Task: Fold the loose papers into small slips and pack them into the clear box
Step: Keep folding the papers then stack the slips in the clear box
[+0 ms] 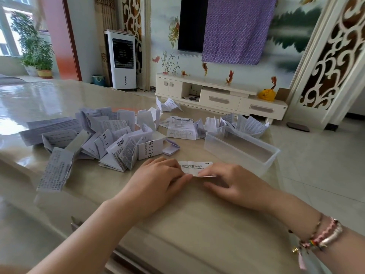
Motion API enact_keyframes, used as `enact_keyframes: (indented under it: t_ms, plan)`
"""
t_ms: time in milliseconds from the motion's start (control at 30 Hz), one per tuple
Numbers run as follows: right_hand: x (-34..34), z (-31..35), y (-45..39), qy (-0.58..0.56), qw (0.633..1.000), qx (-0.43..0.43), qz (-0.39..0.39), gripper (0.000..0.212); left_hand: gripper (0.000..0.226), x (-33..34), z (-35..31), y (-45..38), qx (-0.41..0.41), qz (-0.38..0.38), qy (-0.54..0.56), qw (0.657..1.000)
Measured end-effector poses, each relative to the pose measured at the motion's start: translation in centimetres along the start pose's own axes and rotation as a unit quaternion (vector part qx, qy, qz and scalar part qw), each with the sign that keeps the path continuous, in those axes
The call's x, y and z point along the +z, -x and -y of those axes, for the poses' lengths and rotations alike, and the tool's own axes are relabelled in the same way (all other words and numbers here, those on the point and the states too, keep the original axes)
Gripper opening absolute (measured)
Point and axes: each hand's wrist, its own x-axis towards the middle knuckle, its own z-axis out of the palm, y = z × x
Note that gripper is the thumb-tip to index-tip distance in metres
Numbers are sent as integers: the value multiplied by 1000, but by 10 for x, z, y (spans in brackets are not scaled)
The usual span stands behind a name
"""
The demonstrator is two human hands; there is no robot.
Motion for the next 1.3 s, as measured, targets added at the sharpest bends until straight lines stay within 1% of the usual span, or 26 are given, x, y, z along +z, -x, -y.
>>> enact_keyframes:
  t_ms: [67,133,200,267,300,367,433,500,567,667,767,833,867,933,1000,1067,1133,1167,1200,1267,1300]
  plan:
    - [-2,2,-5,-106,992,68,-32,13,61,0,0,-2,-40,-16,59,997]
    - [-1,2,-13,-180,973,132,-63,22,51,1,2,-5,-108,-43,128,985]
    - [3,-1,-22,-215,954,187,-98,29,32,3,5,-9,-177,-74,152,970]
    - [8,-2,-32,-191,947,226,-124,30,16,6,8,-14,-234,-90,159,955]
    - [11,-1,-35,-152,951,239,-126,32,14,7,8,-16,-253,-90,164,949]
    - [15,5,-39,-47,960,256,-105,30,20,9,3,-19,-278,-65,147,947]
    - [17,12,-42,42,961,263,-70,27,26,14,-3,-22,-276,-33,70,958]
    - [20,14,-44,105,961,249,-55,24,30,15,-5,-23,-265,-25,-14,964]
    - [21,13,-43,134,961,235,-59,22,31,14,-7,-23,-266,-15,-66,962]
    - [23,11,-43,138,962,228,-68,19,28,13,-9,-23,-272,-4,-98,957]
    - [25,12,-43,131,961,230,-74,18,33,13,-10,-22,-268,-15,-114,957]
    - [24,14,-41,130,960,237,-80,13,36,13,-10,-22,-232,-32,-126,964]
    - [23,15,-39,137,958,238,-80,16,38,13,-10,-22,-205,-34,-124,970]
    - [20,15,-36,172,953,241,-65,27,44,14,-10,-23,-159,-21,-114,980]
    - [16,15,-34,195,952,231,-52,32,46,11,-10,-25,-132,-3,-109,985]
    - [14,13,-33,200,961,185,-54,30,46,9,-10,-26,-114,6,-104,988]
    - [10,8,-31,188,975,105,-58,23,44,9,-9,-26,-107,11,-97,989]
    - [9,5,-29,167,982,72,-45,18,39,10,-9,-26,-109,11,-89,990]
    - [6,4,-27,145,988,54,-16,22,34,11,-9,-26,-115,7,-79,990]
    - [2,1,-24,121,990,47,60,38,30,13,-9,-25,-131,-2,-48,990]
    - [1,0,-22,127,988,46,77,42,31,15,-9,-24,-138,1,-34,990]
